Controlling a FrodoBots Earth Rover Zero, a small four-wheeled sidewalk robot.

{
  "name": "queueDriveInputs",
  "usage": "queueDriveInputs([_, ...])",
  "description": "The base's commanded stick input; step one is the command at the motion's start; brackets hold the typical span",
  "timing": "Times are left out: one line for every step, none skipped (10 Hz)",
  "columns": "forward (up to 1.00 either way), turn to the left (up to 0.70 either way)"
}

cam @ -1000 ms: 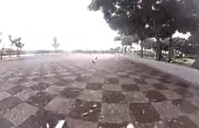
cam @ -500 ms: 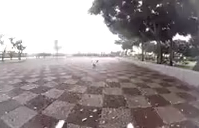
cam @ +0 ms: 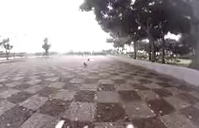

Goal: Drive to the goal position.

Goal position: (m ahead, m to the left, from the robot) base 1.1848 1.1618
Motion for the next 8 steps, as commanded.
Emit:
queueDriveInputs([0.70, -0.28])
queueDriveInputs([0.70, -0.26])
queueDriveInputs([0.70, -0.24])
queueDriveInputs([0.70, -0.21])
queueDriveInputs([0.70, -0.19])
queueDriveInputs([0.70, -0.17])
queueDriveInputs([0.70, -0.15])
queueDriveInputs([0.70, -0.13])
